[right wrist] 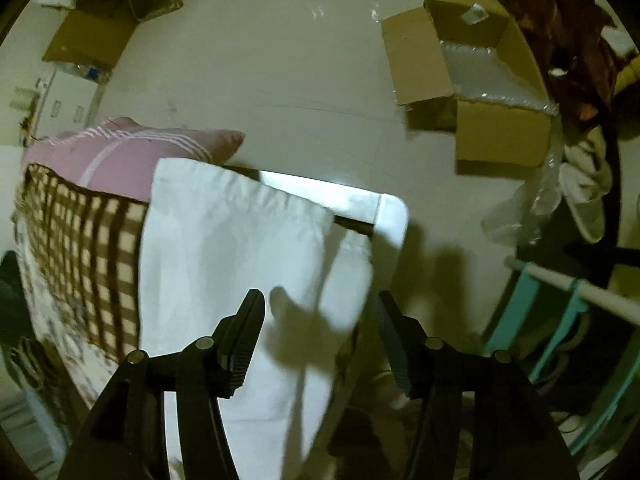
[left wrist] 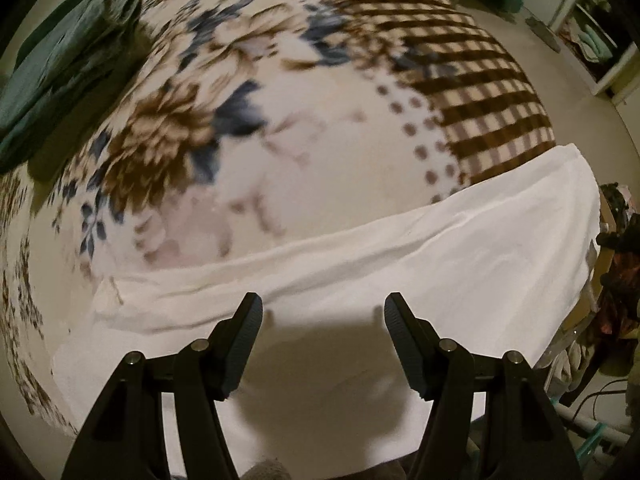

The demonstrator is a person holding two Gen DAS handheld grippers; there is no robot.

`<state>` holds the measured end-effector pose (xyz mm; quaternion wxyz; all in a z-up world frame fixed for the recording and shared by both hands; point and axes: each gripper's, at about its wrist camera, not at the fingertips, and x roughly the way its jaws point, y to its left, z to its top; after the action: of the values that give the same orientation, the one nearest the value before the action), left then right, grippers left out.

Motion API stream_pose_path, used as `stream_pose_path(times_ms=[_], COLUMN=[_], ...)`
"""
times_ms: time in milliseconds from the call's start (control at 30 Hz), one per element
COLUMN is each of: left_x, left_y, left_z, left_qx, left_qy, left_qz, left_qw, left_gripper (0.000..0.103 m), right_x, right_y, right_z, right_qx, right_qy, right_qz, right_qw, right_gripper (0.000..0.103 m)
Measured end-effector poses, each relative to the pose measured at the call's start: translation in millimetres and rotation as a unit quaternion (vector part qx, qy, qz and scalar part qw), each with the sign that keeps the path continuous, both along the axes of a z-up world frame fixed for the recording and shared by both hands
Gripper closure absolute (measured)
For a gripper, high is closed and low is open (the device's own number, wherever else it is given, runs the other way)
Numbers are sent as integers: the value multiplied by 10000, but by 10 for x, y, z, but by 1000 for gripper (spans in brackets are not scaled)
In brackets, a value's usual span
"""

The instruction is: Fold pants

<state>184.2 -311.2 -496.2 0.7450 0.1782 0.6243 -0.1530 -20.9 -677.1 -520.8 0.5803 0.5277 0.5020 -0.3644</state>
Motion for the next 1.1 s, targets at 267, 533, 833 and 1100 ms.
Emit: stream_pose_path(times_ms=[267,533,833,1100], left_x=[-22,-5,-103,-215], left_y=[379,406,927,2271], left_z=[-59,-34,42,172], left_qx=[126,3,-222,-259], left_qy=[133,32,218,297], left_qz=[439,516,1095,2394], left_qw=[9989,9987,9935,9701], left_gripper=[42,42,42,42], right_x=[101,-48,115,917], right_y=[76,105,157,1580], right_z=[-111,138,164,504], right_qx=[-402,-877,-444,572], right_qy=[12,21,353,-162], right_qz=[84,191,865,2627], right_qw=[9992,9960,9946,9630], right_gripper=[92,101,55,53])
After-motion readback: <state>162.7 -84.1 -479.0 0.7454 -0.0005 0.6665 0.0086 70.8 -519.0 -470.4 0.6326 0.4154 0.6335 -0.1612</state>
